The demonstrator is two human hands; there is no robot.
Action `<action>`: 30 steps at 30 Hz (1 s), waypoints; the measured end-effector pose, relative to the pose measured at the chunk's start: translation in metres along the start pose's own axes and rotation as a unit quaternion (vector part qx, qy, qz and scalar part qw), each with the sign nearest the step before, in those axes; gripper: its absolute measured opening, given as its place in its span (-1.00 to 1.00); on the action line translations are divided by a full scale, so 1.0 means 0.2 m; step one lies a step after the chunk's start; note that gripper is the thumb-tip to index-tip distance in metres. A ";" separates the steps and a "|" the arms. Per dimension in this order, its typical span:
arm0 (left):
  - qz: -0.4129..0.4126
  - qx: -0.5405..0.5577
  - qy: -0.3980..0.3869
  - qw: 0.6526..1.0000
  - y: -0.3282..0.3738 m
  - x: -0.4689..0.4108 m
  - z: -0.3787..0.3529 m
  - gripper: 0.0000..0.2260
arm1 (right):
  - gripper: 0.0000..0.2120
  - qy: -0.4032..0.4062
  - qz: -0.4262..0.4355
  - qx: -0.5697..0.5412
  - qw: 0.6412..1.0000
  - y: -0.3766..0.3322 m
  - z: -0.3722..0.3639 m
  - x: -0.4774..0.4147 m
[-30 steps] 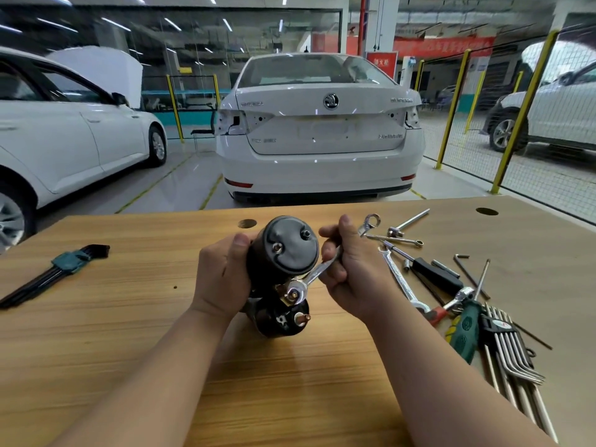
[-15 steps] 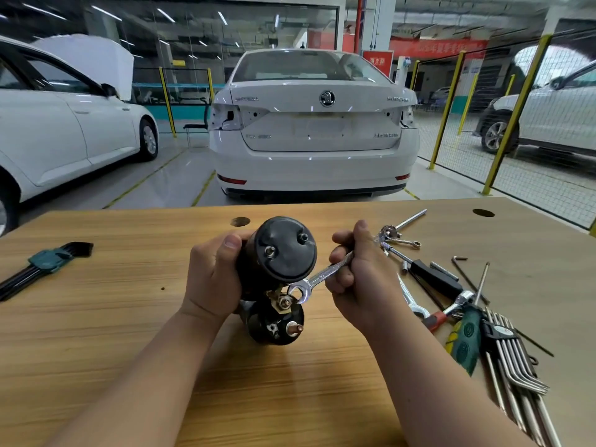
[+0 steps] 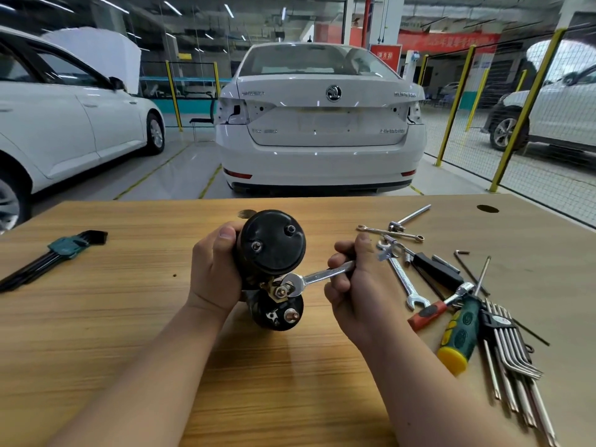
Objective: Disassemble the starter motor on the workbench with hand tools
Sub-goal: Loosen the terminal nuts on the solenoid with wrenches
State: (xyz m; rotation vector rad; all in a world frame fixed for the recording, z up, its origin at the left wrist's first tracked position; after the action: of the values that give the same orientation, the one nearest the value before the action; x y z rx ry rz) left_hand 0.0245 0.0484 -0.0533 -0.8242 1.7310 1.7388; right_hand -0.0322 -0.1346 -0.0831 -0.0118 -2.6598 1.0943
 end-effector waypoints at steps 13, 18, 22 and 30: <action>0.014 0.023 0.030 0.999 -0.02 0.01 0.02 -0.66 | -0.69 -0.020 -0.030 0.034 0.999 0.01 0.04 0.04; 0.026 0.041 0.032 0.998 -0.02 0.02 0.01 -0.65 | -0.81 -0.131 -0.091 0.133 0.978 -0.11 -0.03 0.01; 0.020 0.044 0.020 0.999 -0.04 0.01 0.01 -0.65 | -0.86 -0.167 -0.074 0.107 0.977 -0.14 -0.07 -0.06; 0.005 0.035 0.033 0.999 -0.01 0.01 0.00 -0.61 | -0.82 -0.230 0.000 0.008 0.973 -0.09 -0.16 -0.10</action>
State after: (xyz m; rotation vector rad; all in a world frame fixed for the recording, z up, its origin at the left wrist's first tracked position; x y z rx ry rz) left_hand 0.0240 0.0490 -0.0569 -0.8516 1.8311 1.6637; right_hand -0.0041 -0.1273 -0.0538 0.2783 -3.0506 1.2450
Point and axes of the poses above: each hand's wrist, its own x-axis away from the middle knuckle, its own z-axis out of the back of the hand, y = z × x, the point moved 5 cm from there along -x, towards the middle knuckle, and after that the axes turned 10 degrees about -z, right-handed, at the moved point
